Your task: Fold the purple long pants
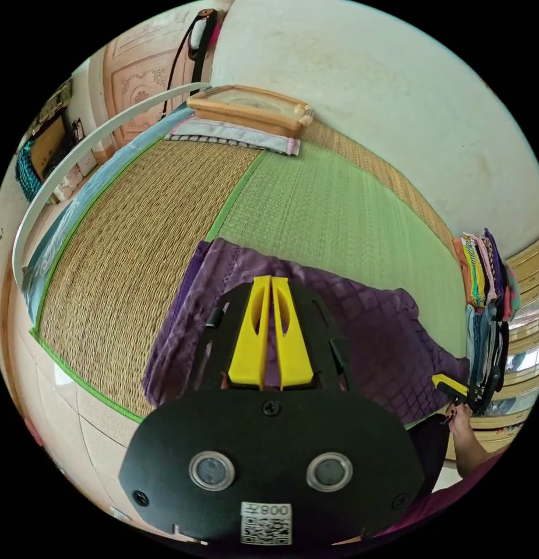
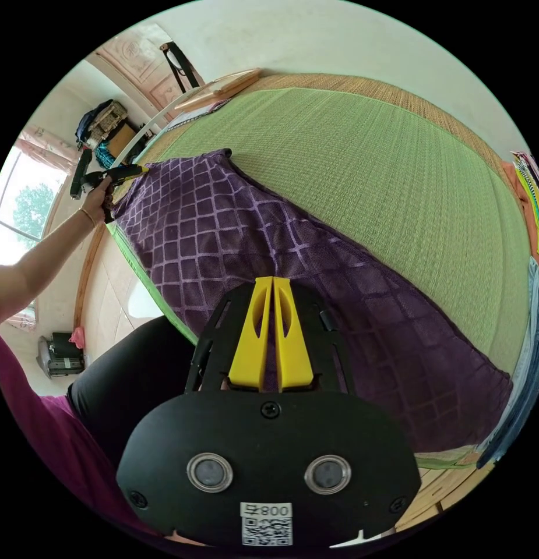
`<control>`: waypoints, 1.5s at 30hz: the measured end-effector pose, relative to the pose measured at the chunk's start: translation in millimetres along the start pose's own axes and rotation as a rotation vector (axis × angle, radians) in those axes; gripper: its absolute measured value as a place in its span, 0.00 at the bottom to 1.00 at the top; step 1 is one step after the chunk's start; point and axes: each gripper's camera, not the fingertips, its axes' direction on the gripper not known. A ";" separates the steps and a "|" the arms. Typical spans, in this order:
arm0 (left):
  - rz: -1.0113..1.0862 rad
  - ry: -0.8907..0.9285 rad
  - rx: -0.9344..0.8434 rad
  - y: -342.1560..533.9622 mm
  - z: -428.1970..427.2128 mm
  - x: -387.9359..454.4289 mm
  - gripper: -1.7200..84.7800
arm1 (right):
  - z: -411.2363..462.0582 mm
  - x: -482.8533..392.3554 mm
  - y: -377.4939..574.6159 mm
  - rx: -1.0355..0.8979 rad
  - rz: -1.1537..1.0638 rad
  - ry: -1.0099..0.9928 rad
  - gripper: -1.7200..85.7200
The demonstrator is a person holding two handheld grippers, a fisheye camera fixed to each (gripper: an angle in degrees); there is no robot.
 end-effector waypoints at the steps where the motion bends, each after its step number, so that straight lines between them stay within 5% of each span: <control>1: -0.007 -0.068 -0.044 -11.3 3.6 -4.4 0.02 | -0.4 3.2 2.3 0.002 0.007 -0.009 0.02; 7: -0.148 0.044 0.005 -33.7 -27.7 -22.3 0.02 | -1.2 22.7 35.3 0.063 0.014 -0.015 0.02; 14: 0.117 0.311 -0.003 -23.0 -89.4 73.4 0.02 | -40.8 65.7 78.0 0.128 0.115 -0.028 0.02; 20: 0.221 0.251 -0.186 -11.3 -98.0 136.5 0.02 | -46.6 151.9 145.1 0.092 0.293 0.068 0.02; 24: 0.233 0.302 -0.156 -33.6 -128.8 168.9 0.02 | -43.3 195.5 175.5 0.118 0.369 -0.050 0.02; 32: 0.587 0.473 -0.227 -107.2 -151.9 373.2 0.02 | -47.1 245.3 225.2 0.188 0.365 -0.059 0.02; 45: 0.582 0.383 -0.348 -183.5 -215.6 490.6 0.02 | -71.4 346.5 390.3 0.306 0.493 -0.093 0.02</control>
